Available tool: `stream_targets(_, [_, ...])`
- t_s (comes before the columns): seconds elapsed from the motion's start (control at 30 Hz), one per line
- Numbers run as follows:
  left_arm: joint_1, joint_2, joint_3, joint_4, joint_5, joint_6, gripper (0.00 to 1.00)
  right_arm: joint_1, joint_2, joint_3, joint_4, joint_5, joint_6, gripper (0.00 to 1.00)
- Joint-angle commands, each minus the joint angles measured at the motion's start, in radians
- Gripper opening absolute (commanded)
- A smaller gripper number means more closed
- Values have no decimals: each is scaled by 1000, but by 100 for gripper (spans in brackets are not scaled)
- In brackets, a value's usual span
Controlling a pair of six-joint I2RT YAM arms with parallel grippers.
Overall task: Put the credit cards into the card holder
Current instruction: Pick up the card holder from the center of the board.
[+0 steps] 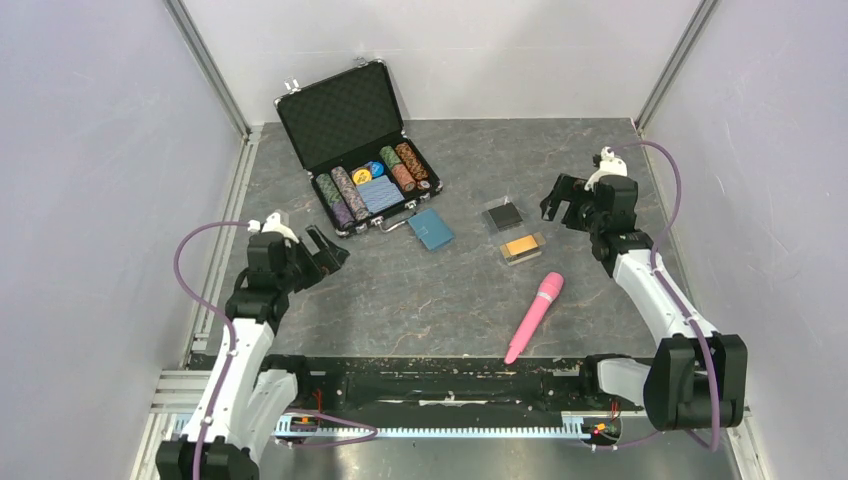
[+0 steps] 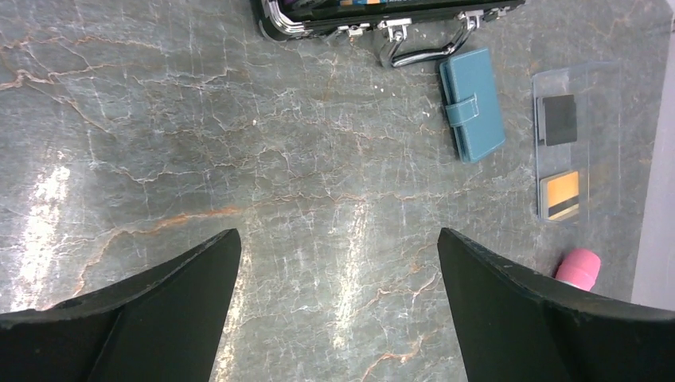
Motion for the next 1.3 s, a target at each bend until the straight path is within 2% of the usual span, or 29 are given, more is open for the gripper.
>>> stream_targets(0.0, [-1, 88, 93, -22, 32, -43, 100, 1, 37, 81, -38, -120, 0, 98])
stream_targets(0.13, [-1, 208, 176, -91, 5, -37, 100, 55, 102, 179, -107, -158, -28, 98])
stream_targets(0.27, [0, 348, 294, -168, 17, 8, 100, 176, 172, 307, -196, -106, -69, 98])
stream_targets(0.4, [-1, 489, 383, -219, 71, 41, 100, 318, 245, 439, -256, -42, -129, 98])
stream_targets(0.5, [-1, 568, 394, -199, 162, 43, 100, 419, 328, 509, -295, -13, -164, 98])
stream_targets(0.73, [-1, 496, 377, -120, 205, -8, 100, 636, 530, 624, -328, 149, -260, 98])
stream_targets(0.87, [-1, 442, 396, -116, 207, -35, 100, 712, 679, 731, -369, 205, -280, 98])
stream_targets(1.17, [-1, 394, 429, -53, 266, -94, 100, 768, 907, 855, -405, 416, -314, 98])
stream_targets(1.27, [-1, 400, 438, -47, 272, -95, 100, 768, 945, 846, -391, 400, -321, 98])
